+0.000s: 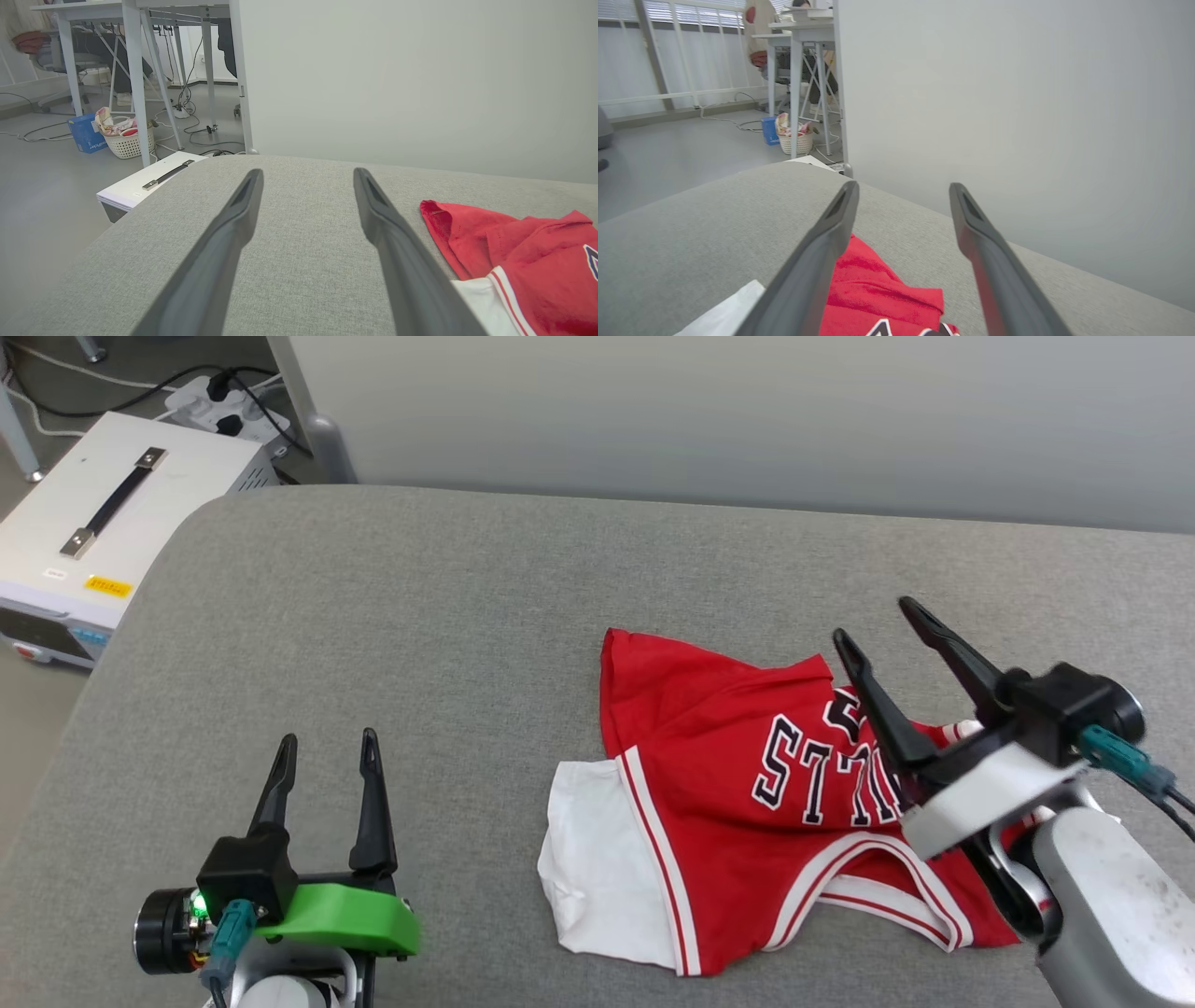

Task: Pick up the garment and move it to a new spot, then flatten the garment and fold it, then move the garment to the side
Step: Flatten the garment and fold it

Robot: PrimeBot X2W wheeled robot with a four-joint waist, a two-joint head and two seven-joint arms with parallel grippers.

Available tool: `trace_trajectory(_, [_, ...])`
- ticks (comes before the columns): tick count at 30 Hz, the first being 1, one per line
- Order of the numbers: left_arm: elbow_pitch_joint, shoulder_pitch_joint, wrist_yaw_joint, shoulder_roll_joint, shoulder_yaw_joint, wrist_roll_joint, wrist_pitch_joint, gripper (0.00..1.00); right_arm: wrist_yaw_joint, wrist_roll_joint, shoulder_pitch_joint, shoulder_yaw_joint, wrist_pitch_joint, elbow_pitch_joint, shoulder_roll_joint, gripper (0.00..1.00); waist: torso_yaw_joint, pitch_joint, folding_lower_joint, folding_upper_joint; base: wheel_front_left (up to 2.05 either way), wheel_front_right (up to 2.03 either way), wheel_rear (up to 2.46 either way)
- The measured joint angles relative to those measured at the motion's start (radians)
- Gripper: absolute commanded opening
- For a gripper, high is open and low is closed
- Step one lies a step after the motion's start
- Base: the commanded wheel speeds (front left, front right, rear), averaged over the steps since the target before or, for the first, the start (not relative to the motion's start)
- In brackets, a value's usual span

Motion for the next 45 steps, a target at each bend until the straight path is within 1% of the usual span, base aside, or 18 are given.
trace_trajectory(2, [-0.001,0.0,-0.005,0.0,0.001,0.007,0.0,1.0,0.0,-0.072,0.071,-0.094,0.0,-0.036,0.021,1.0,-0.012,-0.009,0.0,0.0,0.0,0.0,0.0])
trace_trajectory(3, [-0.002,0.0,-0.01,0.0,0.002,0.007,0.0,1.0,0.0,-0.103,0.116,-0.158,0.0,-0.061,0.044,1.0,-0.019,-0.014,0.0,0.0,0.0,0.0,0.0])
trace_trajectory(4, [-0.002,0.001,-0.012,0.0,0.002,0.009,0.0,1.0,0.0,-0.119,0.145,-0.198,0.0,-0.076,0.059,1.0,-0.023,-0.018,0.0,0.0,0.0,0.0,0.0])
trace_trajectory(7, [-0.001,0.0,-0.033,0.001,0.002,0.013,0.0,1.0,0.0,-0.183,0.236,-0.306,0.0,-0.128,0.1,1.0,-0.036,-0.028,0.0,0.0,0.0,0.0,0.0])
trace_trajectory(10, [0.008,-0.006,-0.06,0.01,-0.007,0.013,0.0,1.0,0.0,-0.215,0.311,-0.383,0.0,-0.159,0.137,1.0,-0.045,-0.034,0.0,0.0,0.0,0.0,0.0])
trace_trajectory(12, [0.029,-0.023,-0.078,0.033,-0.031,0.013,0.0,1.0,0.0,-0.233,0.354,-0.417,0.0,-0.17,0.152,1.0,-0.048,-0.038,0.0,0.0,0.0,0.0,0.0])
trace_trajectory(14, [0.057,-0.065,-0.093,0.072,-0.07,0.006,0.004,1.0,0.0,-0.247,0.388,-0.449,0.0,-0.184,0.167,1.0,-0.048,-0.038,0.0,0.0,0.0,0.0,0.0])
trace_trajectory(16, [0.069,-0.121,-0.101,0.114,-0.124,-0.011,0.041,1.0,0.0,-0.251,0.413,-0.476,0.0,-0.193,0.187,1.0,-0.047,-0.038,0.0,0.0,0.0,0.0,0.0])
trace_trajectory(17, [0.072,-0.145,-0.102,0.135,-0.15,-0.019,0.072,1.0,0.0,-0.253,0.421,-0.483,0.0,-0.197,0.194,1.0,-0.048,-0.038,0.0,0.0,0.0,0.0,0.0])
trace_trajectory(19, [0.07,-0.2,-0.104,0.189,-0.24,-0.071,0.143,1.0,0.0,-0.261,0.437,-0.49,0.0,-0.204,0.205,1.0,-0.049,-0.036,0.0,0.0001,0.0,0.0,0.0])
trace_trajectory(22, [0.066,-0.282,-0.105,0.28,-0.387,-0.195,0.324,1.0,0.0,-0.286,0.447,-0.494,0.0,-0.212,0.21,1.0,-0.053,-0.03,0.0,0.0,0.0,0.0,0.0])
trace_trajectory(25, [0.053,-0.358,-0.105,0.351,-0.492,-0.328,0.485,1.0,0.0,-0.286,0.448,-0.495,0.0,-0.212,0.213,1.0,-0.056,-0.021,0.0,0.0,0.0,0.0,0.0])
trace_trajectory(27, [0.045,-0.403,-0.105,0.386,-0.555,-0.409,0.585,1.0,0.0,-0.288,0.448,-0.495,0.0,-0.211,0.214,1.0,-0.059,-0.013,0.0,0.0,0.0,0.0,0.0])
trace_trajectory(29, [0.04,-0.443,-0.105,0.405,-0.622,-0.51,0.693,1.0,0.0,-0.291,0.445,-0.494,0.0,-0.211,0.217,1.0,-0.063,-0.004,0.0,0.0,0.0,0.0,0.0])
trace_trajectory(32, [0.036,-0.496,-0.105,0.44,-0.725,-0.601,0.814,1.0,0.0,-0.295,0.434,-0.488,0.0,-0.208,0.218,1.0,-0.069,0.011,0.0,0.0,0.0,0.0,0.0])
trace_trajectory(35, [0.041,-0.544,-0.105,0.473,-0.818,-0.645,0.888,1.0,0.0,-0.303,0.421,-0.477,0.0,-0.207,0.219,1.0,-0.077,0.027,0.0,0.0,0.0,0.0,0.0])
trace_trajectory(38, [0.064,-0.572,-0.105,0.489,-0.895,-0.678,0.924,1.0,0.0,-0.304,0.406,-0.467,0.0,-0.206,0.219,1.0,-0.087,0.044,0.0,0.0001,0.0,0.0,0.0])
trace_trajectory(45, [0.153,-0.584,-0.105,0.499,-1.035,-0.7,0.924,1.0,0.0,-0.311,0.38,-0.461,0.0,-0.198,0.22,1.0,-0.116,0.086,0.0,0.0001,0.0,0.0,0.0])
